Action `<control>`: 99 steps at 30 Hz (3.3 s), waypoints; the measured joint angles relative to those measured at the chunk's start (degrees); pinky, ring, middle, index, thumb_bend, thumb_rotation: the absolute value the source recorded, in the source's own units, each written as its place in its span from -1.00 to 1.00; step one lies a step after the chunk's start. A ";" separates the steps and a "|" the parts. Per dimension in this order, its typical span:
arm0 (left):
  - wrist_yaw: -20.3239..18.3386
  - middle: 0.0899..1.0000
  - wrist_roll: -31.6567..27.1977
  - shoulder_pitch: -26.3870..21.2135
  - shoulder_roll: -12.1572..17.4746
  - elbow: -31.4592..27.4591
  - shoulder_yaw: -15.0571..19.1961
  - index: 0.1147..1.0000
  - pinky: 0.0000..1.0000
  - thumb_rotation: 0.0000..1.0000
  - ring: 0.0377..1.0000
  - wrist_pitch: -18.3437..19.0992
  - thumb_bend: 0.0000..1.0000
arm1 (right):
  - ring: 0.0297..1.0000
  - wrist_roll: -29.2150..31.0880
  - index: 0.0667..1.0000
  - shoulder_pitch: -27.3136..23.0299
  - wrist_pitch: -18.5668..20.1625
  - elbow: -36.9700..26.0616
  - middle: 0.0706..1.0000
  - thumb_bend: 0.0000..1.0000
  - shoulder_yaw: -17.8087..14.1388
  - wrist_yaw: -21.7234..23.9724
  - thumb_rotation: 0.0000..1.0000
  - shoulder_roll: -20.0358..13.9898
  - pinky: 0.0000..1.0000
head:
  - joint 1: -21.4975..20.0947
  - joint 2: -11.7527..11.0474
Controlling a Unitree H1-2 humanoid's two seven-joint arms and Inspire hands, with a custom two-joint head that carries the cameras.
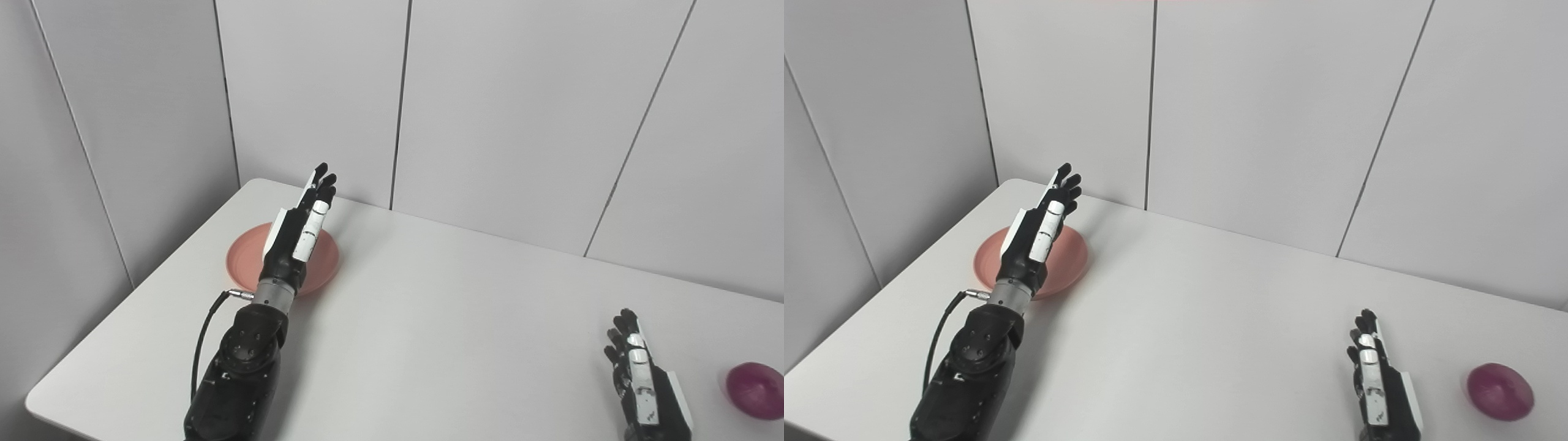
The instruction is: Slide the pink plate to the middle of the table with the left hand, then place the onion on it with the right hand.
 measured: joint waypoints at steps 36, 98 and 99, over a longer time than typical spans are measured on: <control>-1.88 0.86 -6.00 -2.27 14.42 19.82 7.94 0.87 0.89 1.00 0.85 -4.95 0.44 | 1.00 0.61 1.00 0.09 1.85 -1.23 1.00 -0.51 0.33 -0.04 1.00 0.39 1.00 | 0.70 -1.23; -1.23 0.94 -7.25 -4.68 11.09 33.62 5.05 0.95 1.00 1.00 0.96 -8.91 0.21 | 1.00 0.74 1.00 1.78 5.69 -8.13 1.00 -0.54 0.27 -0.22 1.00 0.37 1.00 | 0.62 2.19; -1.17 0.94 -7.25 -4.68 11.09 33.61 4.93 0.95 1.00 1.00 0.95 -8.92 0.21 | 1.00 0.76 1.00 1.84 5.70 -8.13 1.00 -0.54 0.27 -0.19 1.00 0.37 1.00 | 0.62 2.19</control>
